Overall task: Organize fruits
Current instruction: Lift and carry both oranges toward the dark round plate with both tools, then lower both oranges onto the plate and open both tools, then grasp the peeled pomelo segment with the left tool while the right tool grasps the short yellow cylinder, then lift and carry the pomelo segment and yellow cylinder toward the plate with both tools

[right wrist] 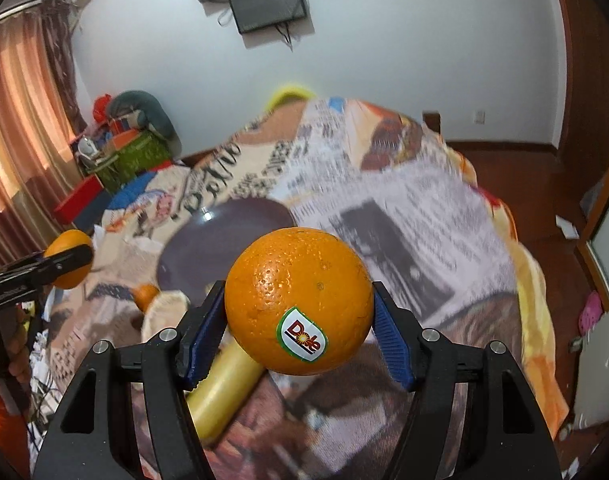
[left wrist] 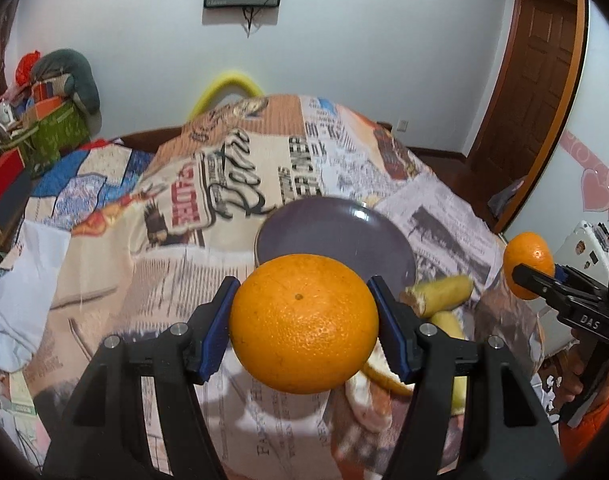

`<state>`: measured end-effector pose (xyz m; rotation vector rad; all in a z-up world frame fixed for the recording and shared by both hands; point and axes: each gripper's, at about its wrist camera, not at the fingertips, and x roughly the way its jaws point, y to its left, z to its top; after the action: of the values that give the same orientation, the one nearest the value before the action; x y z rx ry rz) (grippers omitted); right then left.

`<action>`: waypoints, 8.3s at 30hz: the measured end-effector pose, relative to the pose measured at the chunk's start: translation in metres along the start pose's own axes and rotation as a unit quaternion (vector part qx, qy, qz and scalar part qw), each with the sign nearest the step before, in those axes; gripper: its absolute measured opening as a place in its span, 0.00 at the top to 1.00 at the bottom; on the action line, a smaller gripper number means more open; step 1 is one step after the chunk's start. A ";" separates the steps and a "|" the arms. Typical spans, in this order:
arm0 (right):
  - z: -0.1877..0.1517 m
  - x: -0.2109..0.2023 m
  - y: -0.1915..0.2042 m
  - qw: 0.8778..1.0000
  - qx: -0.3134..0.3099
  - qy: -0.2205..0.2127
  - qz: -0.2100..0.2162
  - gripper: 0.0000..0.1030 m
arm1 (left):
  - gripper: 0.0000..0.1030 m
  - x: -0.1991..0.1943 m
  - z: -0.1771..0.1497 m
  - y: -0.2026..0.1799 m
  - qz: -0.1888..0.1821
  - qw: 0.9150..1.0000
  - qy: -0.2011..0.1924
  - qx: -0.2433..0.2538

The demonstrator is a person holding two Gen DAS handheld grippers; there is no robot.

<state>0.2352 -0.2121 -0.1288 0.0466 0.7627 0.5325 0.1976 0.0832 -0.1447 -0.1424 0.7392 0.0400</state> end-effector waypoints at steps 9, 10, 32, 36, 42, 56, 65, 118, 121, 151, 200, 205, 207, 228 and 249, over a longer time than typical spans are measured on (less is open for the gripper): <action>0.033 0.006 0.014 0.999 -0.019 -0.046 0.016 0.36 | 0.38 0.001 0.039 -0.007 -0.001 0.999 -0.047 0.007; 0.037 0.010 0.015 0.998 -0.021 -0.048 0.018 0.36 | 0.38 0.002 0.043 -0.008 0.001 0.999 -0.051 0.009; 0.078 0.089 0.035 0.997 -0.074 -0.031 0.017 0.36 | 0.38 0.088 0.090 0.012 -0.009 1.000 -0.010 0.001; 0.079 0.116 0.039 0.996 -0.091 0.005 0.020 0.36 | 0.38 0.106 0.090 0.014 -0.009 1.000 0.005 0.007; 0.078 0.149 0.040 0.992 -0.108 0.060 0.028 0.36 | 0.38 0.140 0.086 0.020 -0.019 0.999 0.042 0.002; 0.063 0.185 0.050 0.974 -0.156 0.158 0.049 0.36 | 0.38 0.197 0.068 0.022 -0.021 0.992 0.120 0.013; 0.059 0.193 0.051 0.969 -0.170 0.175 0.048 0.35 | 0.38 0.197 0.070 0.025 -0.039 0.992 0.122 0.003; -0.056 0.022 0.069 0.991 -0.101 0.088 0.012 0.24 | 0.33 -0.014 -0.043 -0.007 -0.011 0.998 0.065 0.010; -0.072 0.031 0.068 0.989 -0.093 0.113 0.019 0.24 | 0.33 -0.005 -0.054 -0.011 -0.017 0.996 0.084 0.010; -0.091 0.043 0.048 0.988 -0.040 0.140 0.052 0.55 | 0.62 0.060 -0.092 -0.058 -0.023 0.987 0.140 0.078; -0.080 0.039 0.030 0.988 -0.042 0.144 0.049 0.66 | 0.59 0.044 -0.098 -0.013 -0.007 0.989 0.137 0.060; -0.072 0.027 0.028 0.990 -0.036 0.123 0.052 0.66 | 0.65 0.031 -0.090 -0.009 -0.007 0.992 0.118 0.041; -0.067 0.020 0.028 0.992 -0.037 0.110 0.052 0.66 | 0.78 0.024 -0.083 -0.009 -0.010 0.993 0.110 0.037; -0.023 0.002 0.041 0.996 -0.055 0.038 0.061 0.66 | 0.81 -0.008 -0.035 -0.011 -0.019 0.999 0.029 0.029; 0.022 0.056 0.053 0.993 -0.080 0.033 0.079 0.66 | 0.81 0.041 0.020 -0.004 -0.030 0.999 0.001 0.018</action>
<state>0.2600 -0.1358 -0.1368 -0.0599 0.7816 0.7483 0.2418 0.0819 -0.1574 -0.1312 0.7376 -0.0304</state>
